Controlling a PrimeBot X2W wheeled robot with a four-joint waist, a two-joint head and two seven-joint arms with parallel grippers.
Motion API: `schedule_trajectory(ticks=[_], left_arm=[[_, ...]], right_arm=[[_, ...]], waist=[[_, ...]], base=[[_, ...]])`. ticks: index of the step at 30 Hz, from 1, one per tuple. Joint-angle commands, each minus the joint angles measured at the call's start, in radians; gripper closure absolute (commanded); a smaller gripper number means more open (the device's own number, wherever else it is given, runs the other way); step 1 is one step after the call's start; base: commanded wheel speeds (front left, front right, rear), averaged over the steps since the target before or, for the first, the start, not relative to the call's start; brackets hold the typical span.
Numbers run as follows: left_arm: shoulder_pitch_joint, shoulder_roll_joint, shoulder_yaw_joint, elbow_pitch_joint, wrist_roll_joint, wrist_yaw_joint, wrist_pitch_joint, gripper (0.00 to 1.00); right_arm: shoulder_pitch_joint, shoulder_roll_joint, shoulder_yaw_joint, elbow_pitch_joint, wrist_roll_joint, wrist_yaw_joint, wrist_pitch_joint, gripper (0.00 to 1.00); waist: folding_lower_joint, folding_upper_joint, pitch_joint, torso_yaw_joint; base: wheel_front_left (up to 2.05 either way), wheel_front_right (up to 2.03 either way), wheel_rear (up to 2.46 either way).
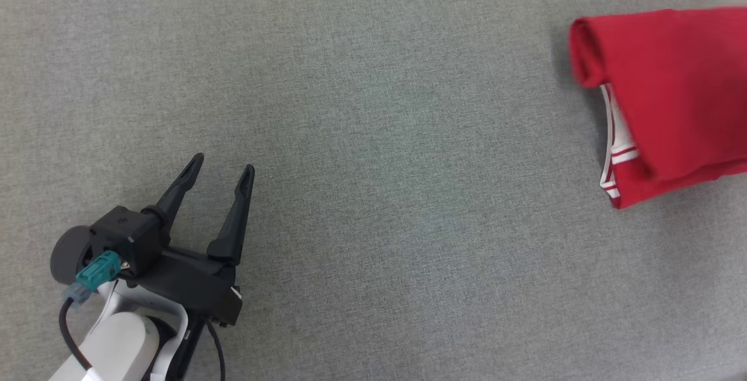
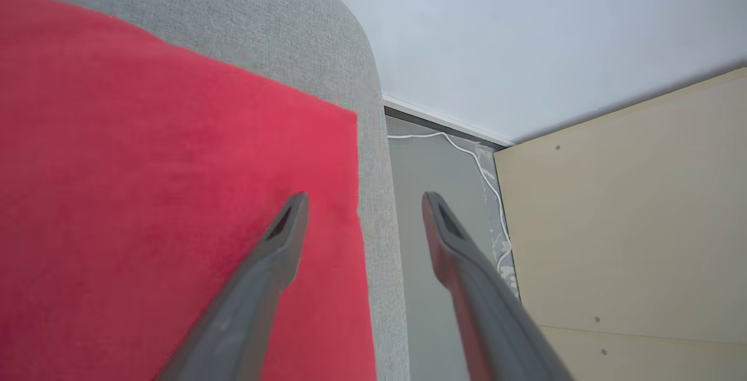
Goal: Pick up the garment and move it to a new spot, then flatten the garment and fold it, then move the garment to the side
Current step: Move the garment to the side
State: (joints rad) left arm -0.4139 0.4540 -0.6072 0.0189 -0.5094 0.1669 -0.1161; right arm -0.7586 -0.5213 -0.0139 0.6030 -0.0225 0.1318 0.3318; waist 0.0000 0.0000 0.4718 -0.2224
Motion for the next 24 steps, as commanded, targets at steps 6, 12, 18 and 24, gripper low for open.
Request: schedule_trajectory(ticks=[6,12,18,24], left_arm=[[-0.016,0.005,-0.004,0.004,0.007,0.003,0.000,0.00],[-0.007,-0.003,-0.008,0.013,0.000,-0.001,-0.018,0.00],[0.023,-0.025,0.004,0.038,-0.007,0.020,-0.072,0.00],[0.058,-0.037,0.048,0.036,-0.012,0.048,-0.127,0.00]], right_arm=[[-0.036,0.018,-0.004,0.048,0.008,-0.002,-0.067,0.00],[-0.051,0.037,0.021,0.045,0.051,-0.002,-0.147,0.00],[-0.002,0.063,0.041,-0.013,0.152,-0.002,-0.238,0.00],[0.062,0.091,0.043,-0.106,0.249,-0.002,-0.325,0.00]], waist=[[0.0000,0.0000,-0.017,-0.007],[0.0000,0.0000,-0.066,-0.008],[0.0000,0.0000,-0.150,0.005],[0.0000,0.0000,-0.219,0.020]], base=[[0.00,0.00,0.00],[0.00,0.00,0.00],[0.00,0.00,0.00],[0.00,0.00,0.00]])
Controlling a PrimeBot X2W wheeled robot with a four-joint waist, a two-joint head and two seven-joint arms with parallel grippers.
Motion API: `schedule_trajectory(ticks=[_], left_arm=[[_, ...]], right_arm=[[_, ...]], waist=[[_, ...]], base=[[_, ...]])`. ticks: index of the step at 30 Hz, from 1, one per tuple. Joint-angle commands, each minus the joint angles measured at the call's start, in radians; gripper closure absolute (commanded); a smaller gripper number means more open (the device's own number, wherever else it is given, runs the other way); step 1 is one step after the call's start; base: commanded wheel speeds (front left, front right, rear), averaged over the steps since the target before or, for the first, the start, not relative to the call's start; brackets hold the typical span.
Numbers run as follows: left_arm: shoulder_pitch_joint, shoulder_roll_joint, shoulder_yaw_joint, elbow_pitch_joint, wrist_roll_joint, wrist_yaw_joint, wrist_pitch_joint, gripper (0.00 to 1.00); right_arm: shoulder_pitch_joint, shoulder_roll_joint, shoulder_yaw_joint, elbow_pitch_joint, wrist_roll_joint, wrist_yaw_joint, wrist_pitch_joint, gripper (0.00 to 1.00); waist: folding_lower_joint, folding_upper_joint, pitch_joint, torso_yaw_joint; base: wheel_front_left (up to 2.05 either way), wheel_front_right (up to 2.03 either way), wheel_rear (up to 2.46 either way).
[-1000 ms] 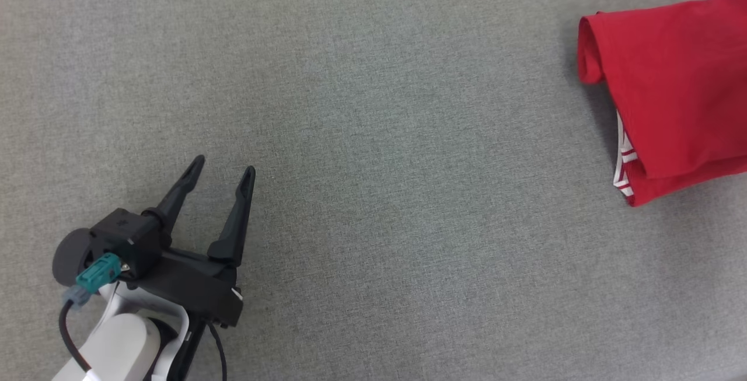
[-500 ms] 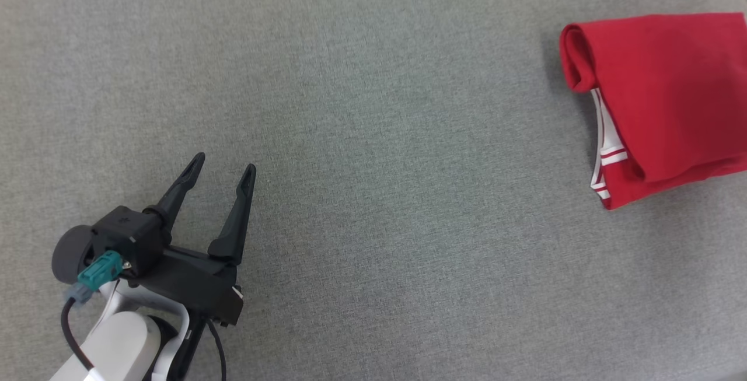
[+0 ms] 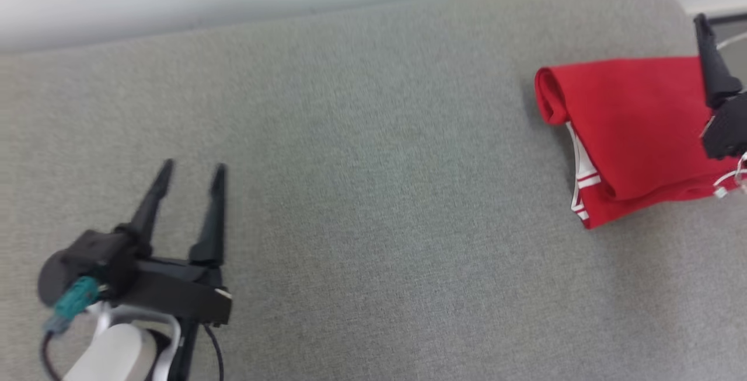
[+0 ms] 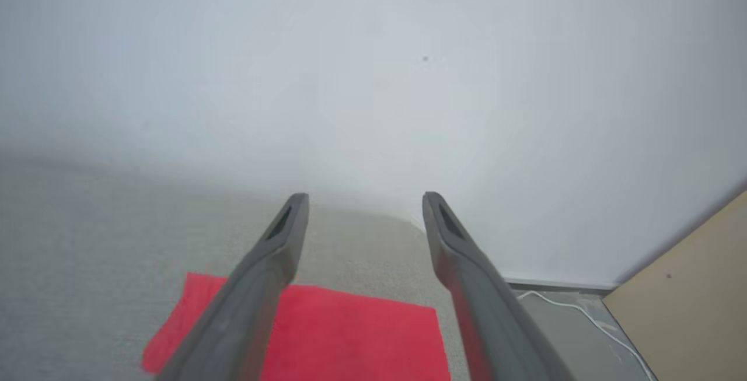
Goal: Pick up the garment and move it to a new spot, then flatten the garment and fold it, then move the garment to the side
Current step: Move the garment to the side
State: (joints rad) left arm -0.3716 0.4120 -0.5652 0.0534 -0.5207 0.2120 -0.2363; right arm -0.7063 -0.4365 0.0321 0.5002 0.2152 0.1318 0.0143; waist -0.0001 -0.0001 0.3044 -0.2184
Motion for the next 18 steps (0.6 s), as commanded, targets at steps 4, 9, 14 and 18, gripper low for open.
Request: schedule_trajectory(ticks=[4,9,14,18], left_arm=[[0.059,-0.022,0.075,-0.016,-0.024,0.029,-0.024,0.00],[0.113,-0.071,0.161,-0.037,-0.036,0.048,-0.028,0.00],[0.159,-0.116,0.223,-0.024,-0.041,0.018,-0.029,0.00],[0.190,-0.133,0.240,-0.002,-0.039,-0.039,-0.029,0.00]], right_arm=[[0.072,0.041,-0.007,-0.075,0.050,-0.002,-0.063,0.00],[0.154,0.112,-0.050,-0.160,0.075,-0.002,-0.092,0.00],[0.253,0.193,-0.100,-0.247,0.093,-0.002,-0.084,0.00],[0.350,0.267,-0.124,-0.312,0.115,-0.002,-0.074,0.00]], waist=[[0.0001,0.0001,-0.095,0.031],[0.0001,0.0001,-0.139,0.066],[0.0001,0.0001,-0.168,0.126],[0.0001,0.0001,-0.186,0.182]], base=[[0.00,0.00,0.00],[0.00,0.00,0.00],[0.00,0.00,0.00],[0.00,0.00,0.00]])
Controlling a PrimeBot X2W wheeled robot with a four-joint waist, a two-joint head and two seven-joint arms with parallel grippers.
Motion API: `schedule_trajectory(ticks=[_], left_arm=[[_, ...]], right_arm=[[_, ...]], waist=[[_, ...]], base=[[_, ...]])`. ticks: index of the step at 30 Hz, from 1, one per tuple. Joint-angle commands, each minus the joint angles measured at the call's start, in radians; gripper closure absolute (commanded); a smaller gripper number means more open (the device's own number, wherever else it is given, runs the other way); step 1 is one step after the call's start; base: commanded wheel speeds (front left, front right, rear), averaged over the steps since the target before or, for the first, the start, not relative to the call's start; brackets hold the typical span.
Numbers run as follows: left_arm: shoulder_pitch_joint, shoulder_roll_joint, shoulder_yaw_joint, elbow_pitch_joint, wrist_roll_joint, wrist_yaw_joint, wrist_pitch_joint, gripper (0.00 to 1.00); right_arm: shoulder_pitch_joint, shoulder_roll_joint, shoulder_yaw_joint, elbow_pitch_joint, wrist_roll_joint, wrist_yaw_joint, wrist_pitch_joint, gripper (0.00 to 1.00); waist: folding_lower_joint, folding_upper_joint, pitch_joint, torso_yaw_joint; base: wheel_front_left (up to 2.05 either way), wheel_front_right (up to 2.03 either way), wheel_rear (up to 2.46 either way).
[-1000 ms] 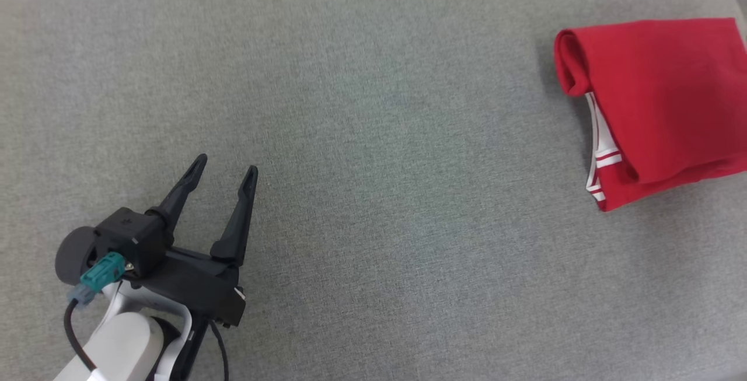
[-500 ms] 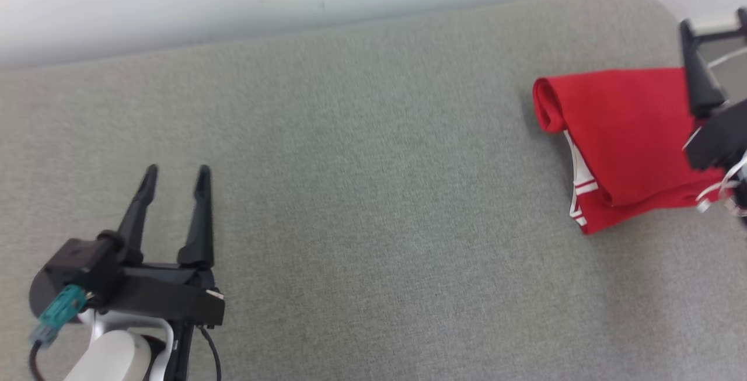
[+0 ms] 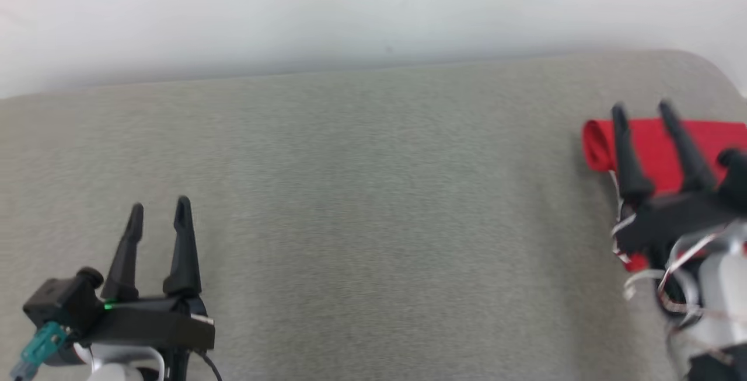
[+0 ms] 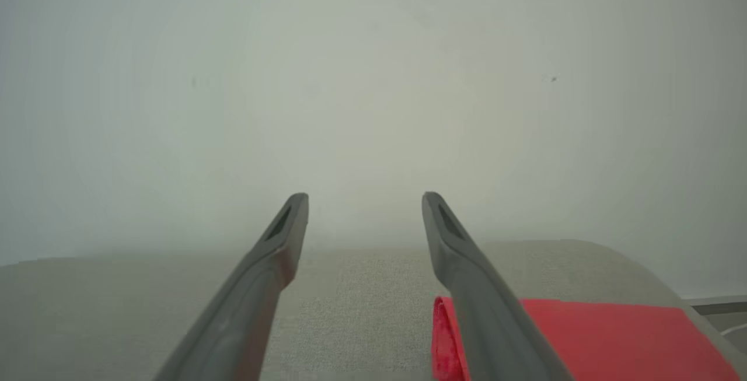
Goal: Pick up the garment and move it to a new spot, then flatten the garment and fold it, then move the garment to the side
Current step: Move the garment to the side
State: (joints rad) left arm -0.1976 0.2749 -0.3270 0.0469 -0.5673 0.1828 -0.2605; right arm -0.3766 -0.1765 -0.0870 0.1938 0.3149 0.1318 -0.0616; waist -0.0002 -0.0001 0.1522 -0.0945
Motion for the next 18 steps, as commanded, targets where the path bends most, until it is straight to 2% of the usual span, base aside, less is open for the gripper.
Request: schedule_trajectory(ticks=[1,4,9,12,15,18], left_arm=[[0.021,0.000,0.006,0.010,0.006,-0.026,-0.005,0.00],[0.037,0.004,-0.001,0.033,0.024,-0.071,-0.005,0.00],[0.067,0.017,-0.010,0.059,0.068,-0.120,-0.005,0.00],[0.092,0.018,0.010,0.067,0.106,-0.126,-0.005,0.00],[0.105,0.018,0.022,0.067,0.151,-0.109,-0.005,0.00],[0.120,-0.006,0.034,0.040,0.166,-0.104,-0.005,0.00]], right_arm=[[0.041,0.022,-0.004,-0.025,0.019,-0.002,0.001,0.00],[0.107,0.046,0.000,-0.067,0.021,-0.002,-0.007,0.00],[0.208,0.083,0.014,-0.113,0.025,-0.002,-0.016,0.00],[0.274,0.108,0.021,-0.133,0.009,-0.002,-0.017,0.00],[0.311,0.118,0.029,-0.144,-0.008,-0.002,-0.014,0.00],[0.343,0.122,0.034,-0.154,-0.019,-0.002,-0.014,0.00]], waist=[[0.0002,0.0001,-0.038,0.071],[0.0002,0.0001,-0.053,0.108],[0.0002,0.0001,-0.076,0.138],[0.0002,0.0001,-0.086,0.136],[0.0002,0.0001,-0.091,0.126],[0.0002,0.0001,-0.092,0.118]], base=[[0.00,0.00,0.00],[0.00,0.00,0.00],[0.00,0.00,0.00],[0.00,0.00,0.00],[0.00,0.00,0.00],[0.00,0.00,0.00]])
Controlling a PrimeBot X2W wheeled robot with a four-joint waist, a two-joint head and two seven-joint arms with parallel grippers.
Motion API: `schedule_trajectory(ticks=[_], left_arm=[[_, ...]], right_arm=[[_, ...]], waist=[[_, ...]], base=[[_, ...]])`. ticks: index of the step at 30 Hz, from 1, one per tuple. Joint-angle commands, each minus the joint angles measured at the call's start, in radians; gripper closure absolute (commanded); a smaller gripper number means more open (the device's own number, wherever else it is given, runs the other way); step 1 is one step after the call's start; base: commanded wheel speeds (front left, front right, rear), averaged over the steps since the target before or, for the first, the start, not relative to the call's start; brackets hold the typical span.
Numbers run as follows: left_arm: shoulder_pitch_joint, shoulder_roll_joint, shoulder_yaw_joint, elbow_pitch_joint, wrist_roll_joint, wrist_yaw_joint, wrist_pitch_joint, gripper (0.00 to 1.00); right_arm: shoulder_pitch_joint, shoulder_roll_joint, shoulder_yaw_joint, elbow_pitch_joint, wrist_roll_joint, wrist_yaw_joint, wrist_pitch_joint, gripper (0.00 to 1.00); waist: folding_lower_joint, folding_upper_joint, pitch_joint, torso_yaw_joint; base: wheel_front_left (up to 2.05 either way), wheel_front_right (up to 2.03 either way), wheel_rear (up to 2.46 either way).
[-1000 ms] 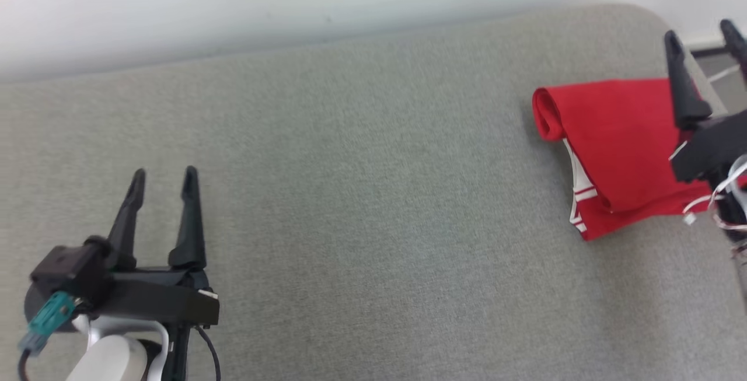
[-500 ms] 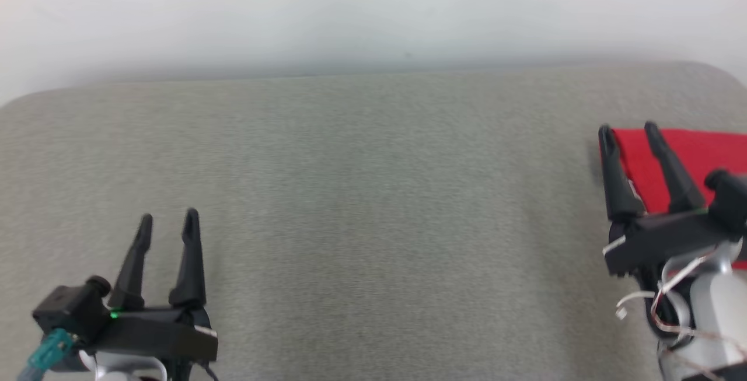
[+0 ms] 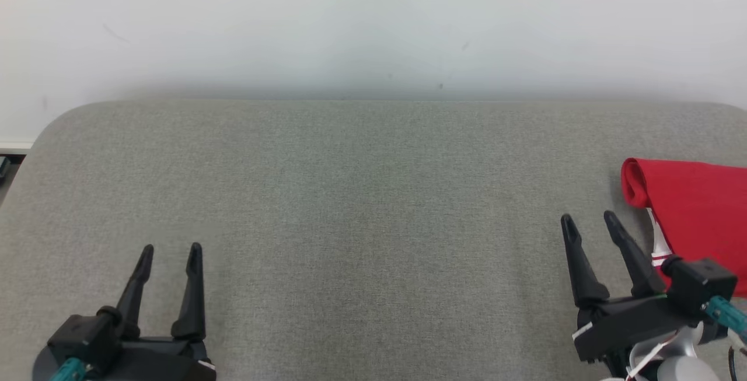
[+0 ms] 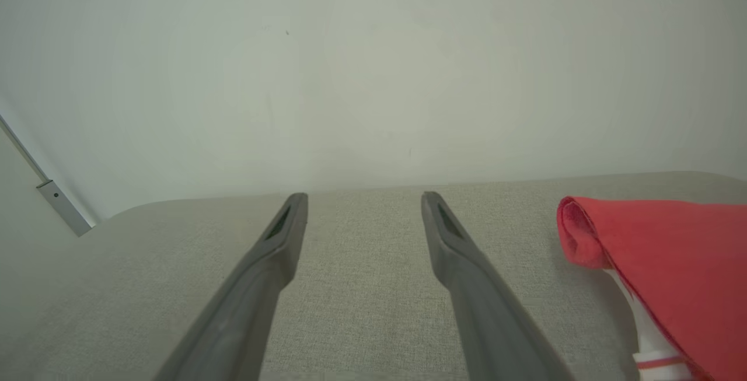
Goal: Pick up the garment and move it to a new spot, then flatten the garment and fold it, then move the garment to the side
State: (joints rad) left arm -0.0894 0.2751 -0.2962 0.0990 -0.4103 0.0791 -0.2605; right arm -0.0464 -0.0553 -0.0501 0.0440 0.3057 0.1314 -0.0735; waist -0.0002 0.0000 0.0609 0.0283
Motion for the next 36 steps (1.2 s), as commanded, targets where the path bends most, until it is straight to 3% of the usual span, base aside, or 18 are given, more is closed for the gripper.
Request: schedule_trajectory(ticks=[1,7,13,19,36], left_arm=[[0.022,-0.010,0.010,-0.017,0.008,-0.001,-0.005,0.00],[0.056,-0.028,0.032,-0.046,0.022,0.006,-0.005,0.00],[0.094,-0.031,0.032,-0.031,-0.012,-0.049,-0.005,0.00],[0.109,-0.018,0.009,-0.013,-0.011,-0.070,0.005,0.00],[0.087,-0.011,0.013,-0.041,-0.026,-0.049,0.016,0.00]], right_arm=[[0.022,0.002,-0.003,-0.007,-0.014,-0.002,-0.003,0.00],[0.069,0.004,-0.005,-0.022,-0.004,-0.002,-0.003,0.00],[0.118,0.004,-0.020,-0.010,0.018,-0.002,-0.006,0.00],[0.146,0.004,-0.040,0.005,0.031,-0.002,-0.018,0.00],[0.121,0.004,-0.051,0.022,0.035,-0.002,-0.021,0.00]], waist=[[0.0002,0.0000,-0.004,-0.008],[0.0002,0.0000,-0.011,-0.020],[0.0002,0.0000,-0.037,-0.019],[0.0002,0.0000,-0.065,-0.014],[0.0002,0.0000,-0.048,-0.078]], base=[[0.00,0.00,0.00],[0.00,0.00,0.00],[0.00,0.00,0.00],[0.00,0.00,0.00],[0.00,0.00,0.00]])
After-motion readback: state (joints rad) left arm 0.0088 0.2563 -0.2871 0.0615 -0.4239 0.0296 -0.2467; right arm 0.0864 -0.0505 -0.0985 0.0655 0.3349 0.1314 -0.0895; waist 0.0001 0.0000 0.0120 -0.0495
